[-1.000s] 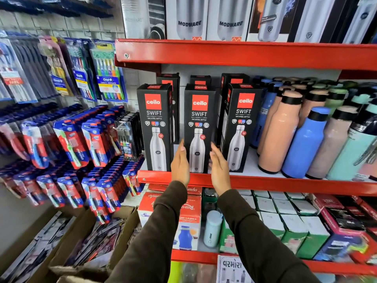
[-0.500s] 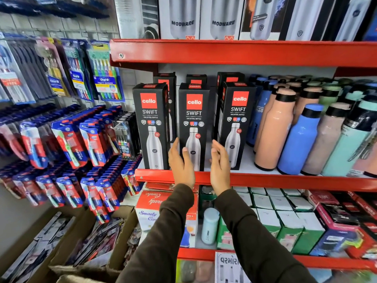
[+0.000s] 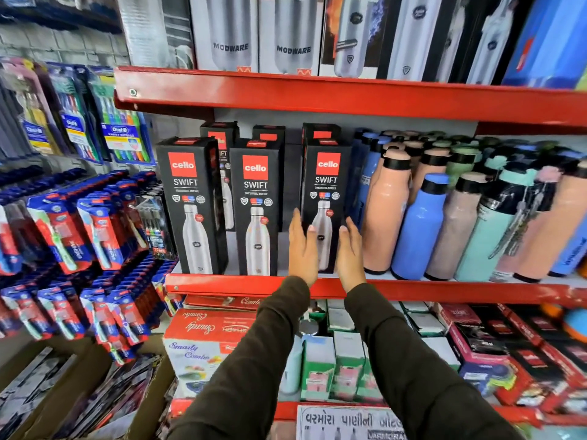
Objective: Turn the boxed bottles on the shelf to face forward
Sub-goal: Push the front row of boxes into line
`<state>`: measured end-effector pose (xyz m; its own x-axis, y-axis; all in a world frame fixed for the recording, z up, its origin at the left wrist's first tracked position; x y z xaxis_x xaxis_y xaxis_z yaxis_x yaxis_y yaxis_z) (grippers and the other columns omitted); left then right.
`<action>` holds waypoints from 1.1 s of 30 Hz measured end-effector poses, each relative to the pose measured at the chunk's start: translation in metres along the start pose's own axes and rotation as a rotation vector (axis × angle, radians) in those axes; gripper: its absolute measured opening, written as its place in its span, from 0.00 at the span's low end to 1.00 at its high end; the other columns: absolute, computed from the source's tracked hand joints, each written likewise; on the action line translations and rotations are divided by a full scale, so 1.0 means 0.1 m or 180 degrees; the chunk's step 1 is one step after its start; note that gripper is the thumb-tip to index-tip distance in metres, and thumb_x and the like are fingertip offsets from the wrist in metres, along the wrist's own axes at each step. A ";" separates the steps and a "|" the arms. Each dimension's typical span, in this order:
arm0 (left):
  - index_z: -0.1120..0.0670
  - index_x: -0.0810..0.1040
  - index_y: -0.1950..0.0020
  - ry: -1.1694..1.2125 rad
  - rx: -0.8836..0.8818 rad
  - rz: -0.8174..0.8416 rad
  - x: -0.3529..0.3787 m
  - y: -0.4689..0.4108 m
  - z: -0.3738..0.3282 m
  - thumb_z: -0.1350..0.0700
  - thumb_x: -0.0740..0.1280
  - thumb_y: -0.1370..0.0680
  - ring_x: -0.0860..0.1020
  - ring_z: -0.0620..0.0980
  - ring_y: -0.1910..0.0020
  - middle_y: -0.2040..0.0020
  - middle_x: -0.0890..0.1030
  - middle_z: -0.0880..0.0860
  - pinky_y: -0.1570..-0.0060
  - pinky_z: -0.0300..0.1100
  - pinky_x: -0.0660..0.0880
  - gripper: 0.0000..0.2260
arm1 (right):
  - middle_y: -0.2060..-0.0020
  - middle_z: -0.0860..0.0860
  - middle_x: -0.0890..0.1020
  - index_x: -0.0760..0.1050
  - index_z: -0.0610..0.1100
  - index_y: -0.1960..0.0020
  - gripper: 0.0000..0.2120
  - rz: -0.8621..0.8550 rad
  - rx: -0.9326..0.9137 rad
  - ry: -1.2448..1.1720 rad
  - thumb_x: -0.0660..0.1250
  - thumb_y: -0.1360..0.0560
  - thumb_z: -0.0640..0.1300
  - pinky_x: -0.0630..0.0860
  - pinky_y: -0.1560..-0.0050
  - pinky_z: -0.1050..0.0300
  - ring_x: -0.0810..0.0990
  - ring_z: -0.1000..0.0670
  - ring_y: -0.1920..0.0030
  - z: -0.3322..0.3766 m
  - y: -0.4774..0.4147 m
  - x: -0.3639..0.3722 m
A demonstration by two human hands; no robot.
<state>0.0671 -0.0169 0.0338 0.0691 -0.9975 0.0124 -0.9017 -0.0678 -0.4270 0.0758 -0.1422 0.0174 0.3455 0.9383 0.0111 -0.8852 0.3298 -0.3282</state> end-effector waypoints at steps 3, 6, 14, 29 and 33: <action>0.52 0.48 0.20 0.0059 -0.0550 0.0055 0.04 -0.12 0.16 0.50 0.50 0.16 0.50 0.47 0.20 0.19 0.52 0.50 0.25 0.40 0.47 0.24 | 0.22 0.50 0.62 0.60 0.46 0.22 0.23 0.0308 0.0199 -0.0013 0.53 0.16 0.50 0.53 0.20 0.48 0.58 0.50 0.22 -0.06 -0.08 0.03; 0.50 0.50 0.21 0.0076 -0.0663 0.0192 0.05 -0.13 0.23 0.48 0.49 0.16 0.53 0.47 0.21 0.20 0.55 0.49 0.28 0.38 0.50 0.24 | 0.22 0.50 0.62 0.59 0.46 0.22 0.23 0.0404 0.0204 -0.0123 0.53 0.16 0.49 0.55 0.21 0.50 0.59 0.51 0.22 -0.07 -0.08 0.03; 0.47 0.56 0.21 0.0093 -0.0554 0.0068 -0.10 0.05 0.15 0.47 0.48 0.16 0.57 0.42 0.23 0.22 0.60 0.45 0.30 0.35 0.52 0.22 | 0.26 0.53 0.69 0.66 0.50 0.26 0.20 0.0344 0.0016 -0.0227 0.55 0.17 0.50 0.62 0.23 0.46 0.67 0.53 0.26 -0.09 0.07 -0.02; 0.46 0.60 0.23 -0.0053 -0.0486 0.0033 -0.17 0.24 0.08 0.46 0.52 0.17 0.61 0.41 0.25 0.23 0.64 0.45 0.29 0.36 0.55 0.21 | 0.28 0.53 0.72 0.68 0.52 0.26 0.20 0.0192 -0.0052 -0.0091 0.56 0.18 0.49 0.63 0.23 0.47 0.68 0.55 0.27 0.02 0.28 -0.11; 0.47 0.56 0.21 -0.0257 -0.0481 0.0056 -0.17 0.26 0.09 0.46 0.53 0.17 0.58 0.47 0.22 0.21 0.61 0.48 0.24 0.42 0.53 0.24 | 0.26 0.52 0.70 0.66 0.51 0.26 0.20 0.0263 -0.0069 0.0039 0.55 0.18 0.49 0.62 0.23 0.45 0.67 0.53 0.26 0.07 0.31 -0.13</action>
<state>0.0459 -0.0014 0.0144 0.0815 -0.9943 -0.0692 -0.9566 -0.0585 -0.2854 0.0420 -0.1436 0.0137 0.2755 0.9609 -0.0285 -0.9040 0.2489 -0.3477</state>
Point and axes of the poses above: each hand's wrist, its own y-axis away from the middle knuckle, its own x-axis out of the palm, z = x × y, the point moved 7 cm from there along -y, towards the middle knuckle
